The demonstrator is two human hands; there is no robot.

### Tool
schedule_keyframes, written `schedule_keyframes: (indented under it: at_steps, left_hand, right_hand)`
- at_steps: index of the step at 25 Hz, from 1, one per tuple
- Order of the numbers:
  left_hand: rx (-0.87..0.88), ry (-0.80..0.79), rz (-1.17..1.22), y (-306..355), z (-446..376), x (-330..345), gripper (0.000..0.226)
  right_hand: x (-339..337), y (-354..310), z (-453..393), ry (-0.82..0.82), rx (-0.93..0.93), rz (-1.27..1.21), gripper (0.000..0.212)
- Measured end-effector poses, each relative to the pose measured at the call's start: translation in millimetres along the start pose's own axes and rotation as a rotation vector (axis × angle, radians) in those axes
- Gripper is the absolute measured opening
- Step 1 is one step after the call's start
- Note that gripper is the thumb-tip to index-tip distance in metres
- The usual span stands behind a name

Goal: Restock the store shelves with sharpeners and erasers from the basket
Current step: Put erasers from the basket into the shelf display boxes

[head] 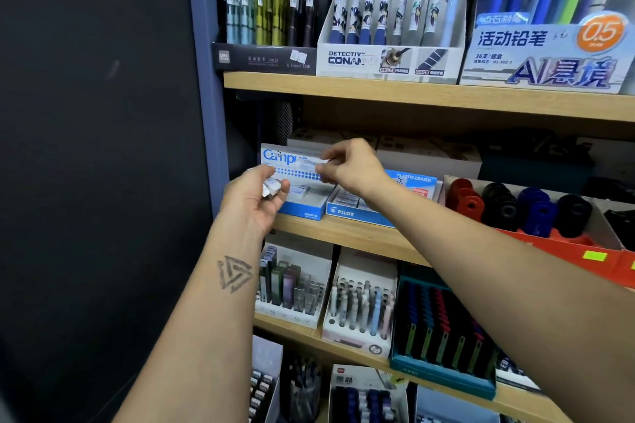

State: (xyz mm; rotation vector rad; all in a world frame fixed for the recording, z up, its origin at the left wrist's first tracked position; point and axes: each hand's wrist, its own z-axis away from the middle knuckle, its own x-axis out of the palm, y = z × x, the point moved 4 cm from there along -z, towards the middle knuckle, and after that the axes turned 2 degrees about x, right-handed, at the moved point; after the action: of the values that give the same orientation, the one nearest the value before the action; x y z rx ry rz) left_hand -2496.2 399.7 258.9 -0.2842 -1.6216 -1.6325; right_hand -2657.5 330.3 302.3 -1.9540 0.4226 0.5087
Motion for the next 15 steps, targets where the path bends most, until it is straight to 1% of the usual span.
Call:
schedule_keyframes:
  at_steps: [2,3,5,7,9,12,15]
  left_hand:
    - [0.003,0.045,0.043,11,-4,-13,0.014]
    - [0.004,0.057,0.049,15,-6,-20,0.016]
    - [0.013,0.066,0.039,23,-7,-28,0.014]
    - [0.028,0.073,0.038,27,-6,-33,0.011]
    - [0.04,0.076,0.042,29,-5,-35,0.016]
    - [0.035,0.03,0.031,27,-2,-33,0.013]
    - [-0.005,-0.02,0.0,22,2,-28,0.008]
  right_hand:
    - [3,3,-8,0.097,0.011,0.162,0.01]
    - [5,5,-10,0.107,0.025,0.204,0.012]
    - [13,8,-11,0.041,0.058,0.214,0.012]
    - [25,5,-9,-0.061,0.041,0.274,0.012]
    - [37,1,-8,-0.136,0.013,0.345,0.013]
    - [52,-4,-11,-0.151,-0.027,0.456,0.011]
    - [63,-4,-14,-0.104,-0.059,0.534,0.013]
